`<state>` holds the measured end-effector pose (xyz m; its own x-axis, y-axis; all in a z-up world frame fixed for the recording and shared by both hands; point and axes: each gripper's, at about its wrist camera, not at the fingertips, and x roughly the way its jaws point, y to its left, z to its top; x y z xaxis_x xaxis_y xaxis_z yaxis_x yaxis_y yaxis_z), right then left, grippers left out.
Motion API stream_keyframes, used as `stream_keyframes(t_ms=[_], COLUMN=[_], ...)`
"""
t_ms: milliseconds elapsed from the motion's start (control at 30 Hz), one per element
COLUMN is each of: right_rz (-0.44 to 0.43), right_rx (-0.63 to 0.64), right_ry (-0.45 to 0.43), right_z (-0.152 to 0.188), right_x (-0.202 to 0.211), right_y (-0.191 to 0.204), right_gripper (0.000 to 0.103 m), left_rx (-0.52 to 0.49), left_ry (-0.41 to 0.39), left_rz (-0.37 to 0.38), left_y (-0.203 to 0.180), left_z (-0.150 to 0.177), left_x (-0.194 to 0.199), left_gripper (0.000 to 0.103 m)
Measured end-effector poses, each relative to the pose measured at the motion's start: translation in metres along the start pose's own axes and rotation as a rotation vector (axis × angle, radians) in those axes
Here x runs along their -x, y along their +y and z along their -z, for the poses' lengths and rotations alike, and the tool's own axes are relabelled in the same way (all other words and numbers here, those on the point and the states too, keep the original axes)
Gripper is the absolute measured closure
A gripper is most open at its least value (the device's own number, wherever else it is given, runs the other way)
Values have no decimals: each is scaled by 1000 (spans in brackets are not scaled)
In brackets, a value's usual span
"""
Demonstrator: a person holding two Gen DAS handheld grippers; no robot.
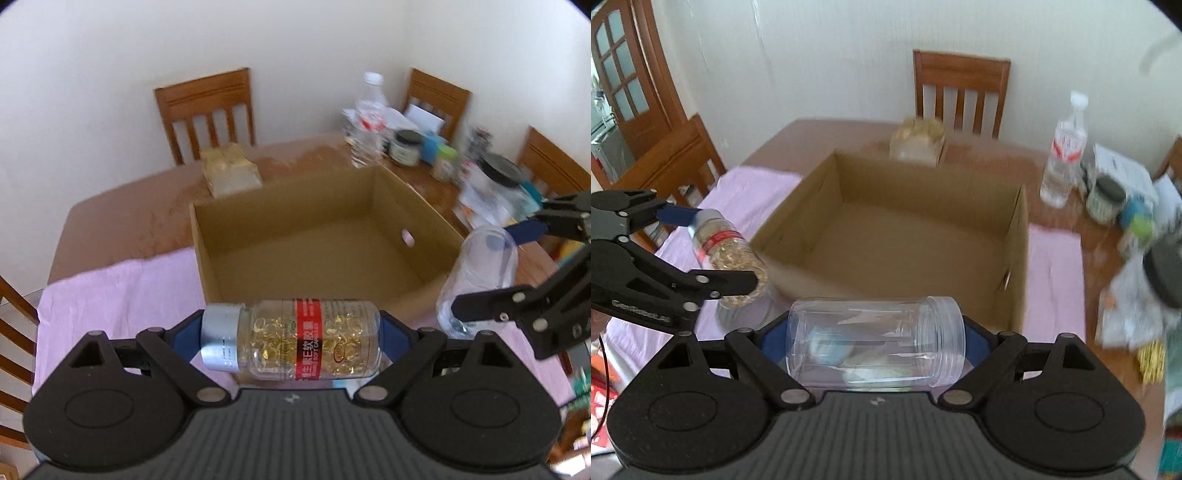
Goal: Organize objects
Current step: 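Carry both items into the cardboard box and open both tools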
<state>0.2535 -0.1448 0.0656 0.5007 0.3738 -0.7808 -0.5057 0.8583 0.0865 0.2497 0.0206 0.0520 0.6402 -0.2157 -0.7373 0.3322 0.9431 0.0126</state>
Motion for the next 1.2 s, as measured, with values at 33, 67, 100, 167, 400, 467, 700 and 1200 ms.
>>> stream_keyframes(t_ms=[33, 67, 100, 167, 400, 467, 700, 1200], right_rz=[0, -3, -3, 2, -22, -13, -2, 61], right_rx=[5, 11, 13, 12, 10, 14, 45, -1], right_ry=[-10, -13, -11, -1, 68, 58, 27, 29], right_z=[-8, -15, -22, -32, -31, -30, -25, 40], right_x=[-5, -11, -19, -35, -74, -77, -64, -30], right_y=[-6, -13, -19, -31, -51, -53, -60, -50], right_gripper=[10, 10, 10, 10, 7, 0, 0, 0], left_rx=[14, 27, 36, 56, 114, 132, 168, 100], left_ry=[-2, -2, 1, 21, 116, 133, 90, 63], left_rz=[-14, -28, -37, -50, -85, -97, -162, -143], left_y=[-1, 0, 0, 1, -1, -4, -8, -41], left_z=[-8, -15, -20, -27, -22, -22, -31, 19], left_x=[-8, -19, -26, -43, -93, -100, -91, -35], left_gripper=[10, 10, 10, 10, 10, 8, 7, 2])
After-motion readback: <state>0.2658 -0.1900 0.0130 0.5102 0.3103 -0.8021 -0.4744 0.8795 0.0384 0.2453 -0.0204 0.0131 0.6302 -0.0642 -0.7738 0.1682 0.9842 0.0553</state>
